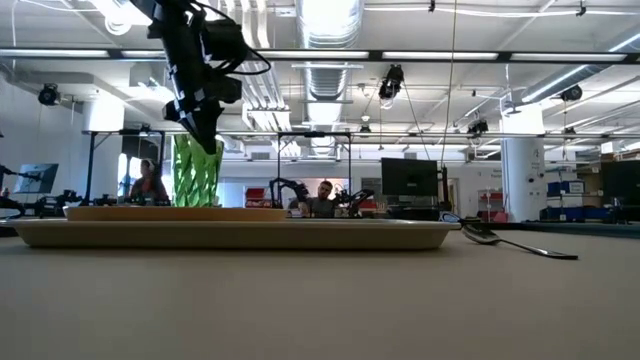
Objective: Pick and place plate/cup/fork/spoon on tray
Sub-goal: Move the green glass to the top left of the white serving gray
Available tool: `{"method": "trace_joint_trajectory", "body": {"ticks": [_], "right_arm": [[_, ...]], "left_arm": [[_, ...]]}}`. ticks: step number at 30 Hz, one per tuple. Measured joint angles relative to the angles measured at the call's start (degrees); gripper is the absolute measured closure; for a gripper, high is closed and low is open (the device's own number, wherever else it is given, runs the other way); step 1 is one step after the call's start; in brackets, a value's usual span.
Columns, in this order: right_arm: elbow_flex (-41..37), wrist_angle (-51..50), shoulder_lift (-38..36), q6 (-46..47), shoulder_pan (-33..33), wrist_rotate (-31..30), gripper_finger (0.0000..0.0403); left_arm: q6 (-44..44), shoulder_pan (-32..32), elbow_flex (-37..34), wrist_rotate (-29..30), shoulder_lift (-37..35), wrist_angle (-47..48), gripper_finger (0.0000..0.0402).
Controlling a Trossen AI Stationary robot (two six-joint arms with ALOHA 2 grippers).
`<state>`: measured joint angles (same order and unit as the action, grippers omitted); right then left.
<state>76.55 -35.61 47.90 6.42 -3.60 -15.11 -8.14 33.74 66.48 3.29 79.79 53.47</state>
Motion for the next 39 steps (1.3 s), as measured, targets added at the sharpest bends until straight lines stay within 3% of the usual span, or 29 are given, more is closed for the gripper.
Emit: {"method": "trace_joint_trajectory", "body": {"ticks": [26, 39], "right_arm": [[-0.1, 0.3, 0.3, 0.0, 0.0, 0.0, 0.0394], [-0.2, 1.2, 0.2, 0.0, 0.0, 0.0, 0.0394]], "left_arm": [[1.2, -1.4, -0.1, 1.7, 0.0, -1.4, 0.0401], [0.7, -1.5, 2.2, -2.0, -0.2, -1.6, 0.0342]]}}
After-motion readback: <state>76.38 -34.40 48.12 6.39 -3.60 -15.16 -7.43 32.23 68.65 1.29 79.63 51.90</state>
